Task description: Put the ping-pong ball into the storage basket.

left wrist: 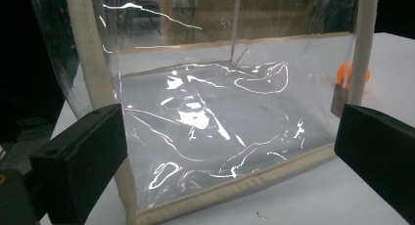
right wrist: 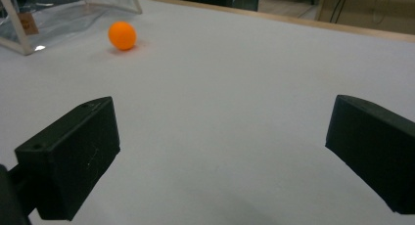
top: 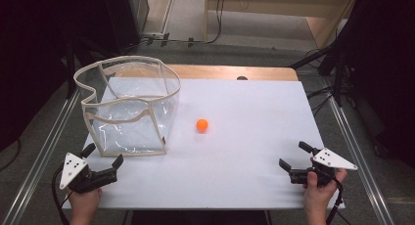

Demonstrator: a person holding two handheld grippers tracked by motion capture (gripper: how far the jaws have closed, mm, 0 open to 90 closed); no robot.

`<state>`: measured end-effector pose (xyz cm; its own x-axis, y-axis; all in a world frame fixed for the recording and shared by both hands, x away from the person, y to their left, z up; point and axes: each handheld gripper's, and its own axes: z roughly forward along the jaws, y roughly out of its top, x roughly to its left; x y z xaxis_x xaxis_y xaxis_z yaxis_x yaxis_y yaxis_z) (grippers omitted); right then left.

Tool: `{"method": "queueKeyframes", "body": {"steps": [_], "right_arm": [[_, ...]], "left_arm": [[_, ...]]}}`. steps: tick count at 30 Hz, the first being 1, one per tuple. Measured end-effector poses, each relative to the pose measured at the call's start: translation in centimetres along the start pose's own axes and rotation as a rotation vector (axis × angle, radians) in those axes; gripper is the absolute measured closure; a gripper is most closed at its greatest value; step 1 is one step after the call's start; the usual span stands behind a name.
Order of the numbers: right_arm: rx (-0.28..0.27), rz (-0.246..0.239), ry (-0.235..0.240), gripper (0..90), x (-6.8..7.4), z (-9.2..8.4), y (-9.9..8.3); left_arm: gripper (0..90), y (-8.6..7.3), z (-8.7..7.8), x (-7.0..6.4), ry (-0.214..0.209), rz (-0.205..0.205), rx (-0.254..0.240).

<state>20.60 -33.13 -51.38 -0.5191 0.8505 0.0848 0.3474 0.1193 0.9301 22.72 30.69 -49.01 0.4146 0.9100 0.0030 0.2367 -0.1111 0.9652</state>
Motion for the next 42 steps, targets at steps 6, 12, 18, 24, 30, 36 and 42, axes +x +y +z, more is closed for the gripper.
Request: {"method": "queueKeyframes", "body": {"steps": [6,12,18,24,30,36,42], "right_arm": [[0.02,-0.019,0.033,0.0,0.8,0.8,0.8],[0.009,-0.034,0.04,0.0,1.6,1.4,2.1],[0.046,-0.062,0.048,0.0,2.2,1.9,3.4],[0.078,-0.069,0.082,0.0,2.6,2.4,4.6],[0.109,-0.099,0.11,0.0,3.0,3.2,5.9],[0.134,-0.125,0.139,0.0,3.5,4.1,7.0],[0.157,-0.136,0.162,0.0,4.0,5.1,7.5]], "left_arm": [[0.0,0.0,0.0,-0.1,0.001,0.003,-0.003],[0.0,-0.1,-0.1,-0.1,0.006,0.004,-0.012],[0.0,-0.1,-0.1,-0.2,0.002,0.01,-0.012],[0.0,-0.1,0.0,-0.2,-0.003,0.01,-0.01],[0.0,-0.1,-0.1,-0.2,-0.004,0.004,-0.018],[0.0,-0.1,-0.2,-0.2,-0.006,0.009,-0.024],[0.0,-0.1,-0.5,0.1,0.0,-0.007,-0.036]]}}
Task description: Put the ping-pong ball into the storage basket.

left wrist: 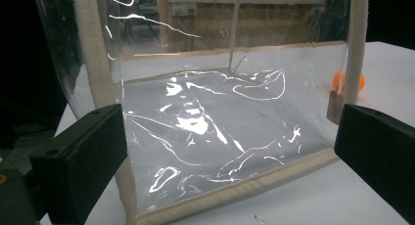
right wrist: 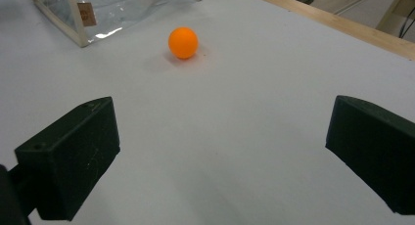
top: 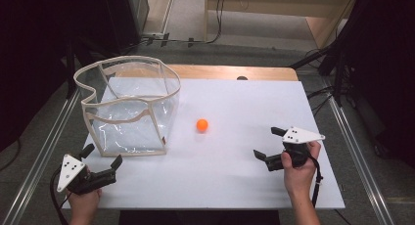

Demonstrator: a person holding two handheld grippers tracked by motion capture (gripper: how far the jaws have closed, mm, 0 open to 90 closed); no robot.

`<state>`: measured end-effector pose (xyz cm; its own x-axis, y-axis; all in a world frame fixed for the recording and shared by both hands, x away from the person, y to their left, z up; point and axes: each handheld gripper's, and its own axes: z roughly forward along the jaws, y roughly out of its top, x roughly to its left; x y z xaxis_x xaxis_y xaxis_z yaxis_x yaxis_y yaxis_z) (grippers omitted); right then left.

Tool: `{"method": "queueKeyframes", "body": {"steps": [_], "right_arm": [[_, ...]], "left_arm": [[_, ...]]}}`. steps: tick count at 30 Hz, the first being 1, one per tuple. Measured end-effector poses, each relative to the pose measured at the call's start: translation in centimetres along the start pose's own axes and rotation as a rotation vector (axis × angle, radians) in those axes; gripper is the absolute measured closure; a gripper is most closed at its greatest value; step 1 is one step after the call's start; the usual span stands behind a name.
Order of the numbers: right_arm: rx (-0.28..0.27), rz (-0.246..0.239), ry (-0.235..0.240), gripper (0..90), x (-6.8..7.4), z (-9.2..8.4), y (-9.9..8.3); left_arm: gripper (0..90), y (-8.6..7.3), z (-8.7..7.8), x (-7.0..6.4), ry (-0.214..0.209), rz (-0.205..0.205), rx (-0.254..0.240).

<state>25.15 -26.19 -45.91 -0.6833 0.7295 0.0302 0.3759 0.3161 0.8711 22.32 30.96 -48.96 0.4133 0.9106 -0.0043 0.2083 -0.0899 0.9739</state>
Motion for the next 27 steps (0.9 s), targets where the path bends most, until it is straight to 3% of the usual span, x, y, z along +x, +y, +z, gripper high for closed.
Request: {"method": "queueKeyframes", "body": {"steps": [16,27], "right_arm": [[0.064,-0.047,0.063,0.0,0.1,3.5,3.0],[0.103,-0.087,0.099,0.0,0.4,5.7,5.2]], "left_arm": [[0.0,-0.1,0.1,-0.4,-0.009,0.033,0.006],[0.0,-0.1,0.1,-0.3,-0.014,0.024,0.0]]}}
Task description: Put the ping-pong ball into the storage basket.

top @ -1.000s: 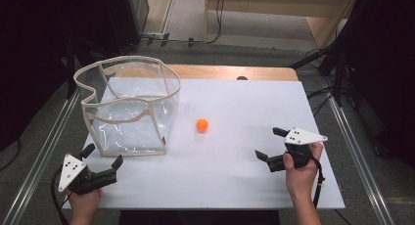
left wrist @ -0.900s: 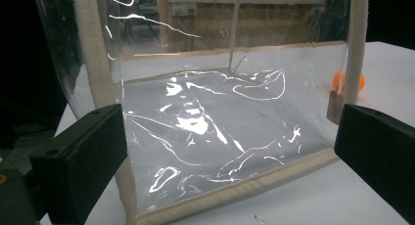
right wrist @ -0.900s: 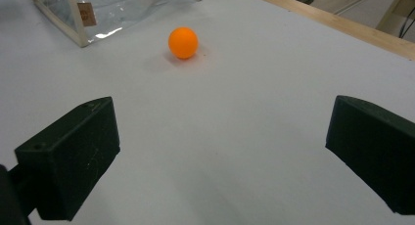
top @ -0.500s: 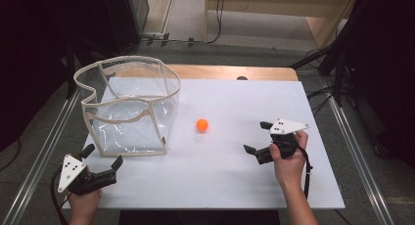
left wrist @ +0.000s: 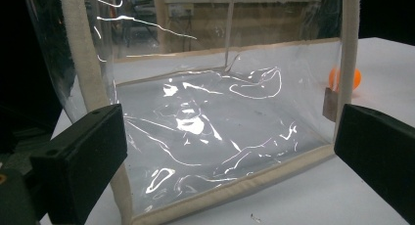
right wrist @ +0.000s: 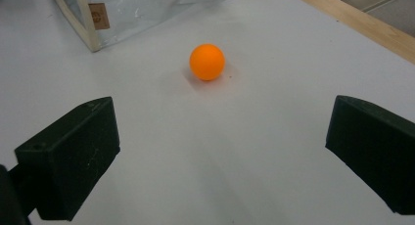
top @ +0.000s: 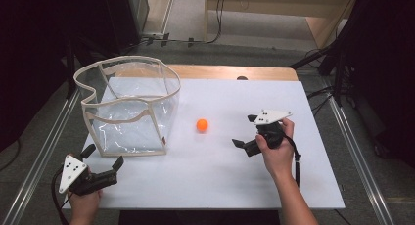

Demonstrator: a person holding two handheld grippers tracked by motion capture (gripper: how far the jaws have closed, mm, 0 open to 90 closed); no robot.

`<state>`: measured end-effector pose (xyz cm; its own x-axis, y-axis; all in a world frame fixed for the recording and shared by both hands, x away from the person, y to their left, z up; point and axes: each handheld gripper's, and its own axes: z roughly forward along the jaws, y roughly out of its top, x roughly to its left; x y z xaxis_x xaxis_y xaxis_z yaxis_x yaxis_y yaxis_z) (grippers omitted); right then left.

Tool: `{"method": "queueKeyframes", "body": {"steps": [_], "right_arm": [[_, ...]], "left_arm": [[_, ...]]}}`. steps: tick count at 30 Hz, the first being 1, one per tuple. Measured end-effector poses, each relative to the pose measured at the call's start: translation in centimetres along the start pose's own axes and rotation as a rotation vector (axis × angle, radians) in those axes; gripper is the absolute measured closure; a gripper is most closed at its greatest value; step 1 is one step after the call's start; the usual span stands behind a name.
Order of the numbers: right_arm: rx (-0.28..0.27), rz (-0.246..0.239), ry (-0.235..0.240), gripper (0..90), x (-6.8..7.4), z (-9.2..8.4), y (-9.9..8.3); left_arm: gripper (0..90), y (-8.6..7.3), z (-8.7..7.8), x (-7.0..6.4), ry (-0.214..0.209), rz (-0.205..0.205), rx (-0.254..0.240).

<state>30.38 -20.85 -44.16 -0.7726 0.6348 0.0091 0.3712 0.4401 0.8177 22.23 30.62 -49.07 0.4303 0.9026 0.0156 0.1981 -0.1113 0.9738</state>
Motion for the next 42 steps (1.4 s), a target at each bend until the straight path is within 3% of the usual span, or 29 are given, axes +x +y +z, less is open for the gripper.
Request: {"method": "queueKeyframes", "body": {"steps": [42], "right_arm": [[0.118,-0.052,0.072,0.0,-0.5,5.2,4.8]], "left_arm": [[0.0,0.0,0.2,-0.2,-0.007,0.016,0.004]]}}
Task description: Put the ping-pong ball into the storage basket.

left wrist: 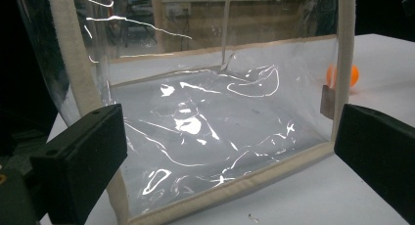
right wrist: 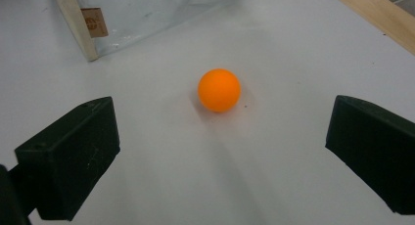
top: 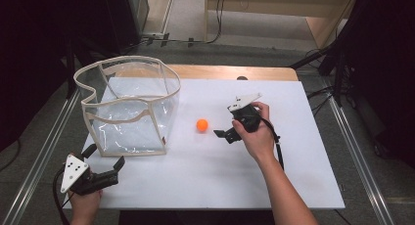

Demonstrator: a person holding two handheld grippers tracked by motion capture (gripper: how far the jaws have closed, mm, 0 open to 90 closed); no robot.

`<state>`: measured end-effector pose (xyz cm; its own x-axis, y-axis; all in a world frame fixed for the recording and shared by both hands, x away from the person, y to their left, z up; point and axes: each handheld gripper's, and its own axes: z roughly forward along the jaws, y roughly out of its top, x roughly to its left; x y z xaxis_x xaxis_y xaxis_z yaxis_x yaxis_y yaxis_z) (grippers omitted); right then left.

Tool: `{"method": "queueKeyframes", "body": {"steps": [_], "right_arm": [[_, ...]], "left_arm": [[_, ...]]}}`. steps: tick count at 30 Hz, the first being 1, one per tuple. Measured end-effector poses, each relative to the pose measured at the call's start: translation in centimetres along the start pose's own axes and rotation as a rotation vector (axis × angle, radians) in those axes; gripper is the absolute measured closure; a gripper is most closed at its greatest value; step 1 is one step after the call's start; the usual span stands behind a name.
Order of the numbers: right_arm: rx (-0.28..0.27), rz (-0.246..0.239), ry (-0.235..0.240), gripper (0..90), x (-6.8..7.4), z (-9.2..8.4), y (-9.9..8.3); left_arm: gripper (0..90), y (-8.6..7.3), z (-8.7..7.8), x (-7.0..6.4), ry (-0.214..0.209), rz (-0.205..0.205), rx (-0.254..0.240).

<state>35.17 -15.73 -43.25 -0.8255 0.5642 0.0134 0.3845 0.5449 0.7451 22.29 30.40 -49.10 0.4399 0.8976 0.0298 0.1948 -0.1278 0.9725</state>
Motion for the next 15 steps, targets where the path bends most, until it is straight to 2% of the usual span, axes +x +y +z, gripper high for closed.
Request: {"method": "queueKeyframes", "body": {"steps": [15], "right_arm": [[0.053,-0.004,0.01,0.0,-0.4,1.6,0.9]], "left_arm": [[0.0,0.0,0.0,0.0,-0.002,0.004,0.005]]}}
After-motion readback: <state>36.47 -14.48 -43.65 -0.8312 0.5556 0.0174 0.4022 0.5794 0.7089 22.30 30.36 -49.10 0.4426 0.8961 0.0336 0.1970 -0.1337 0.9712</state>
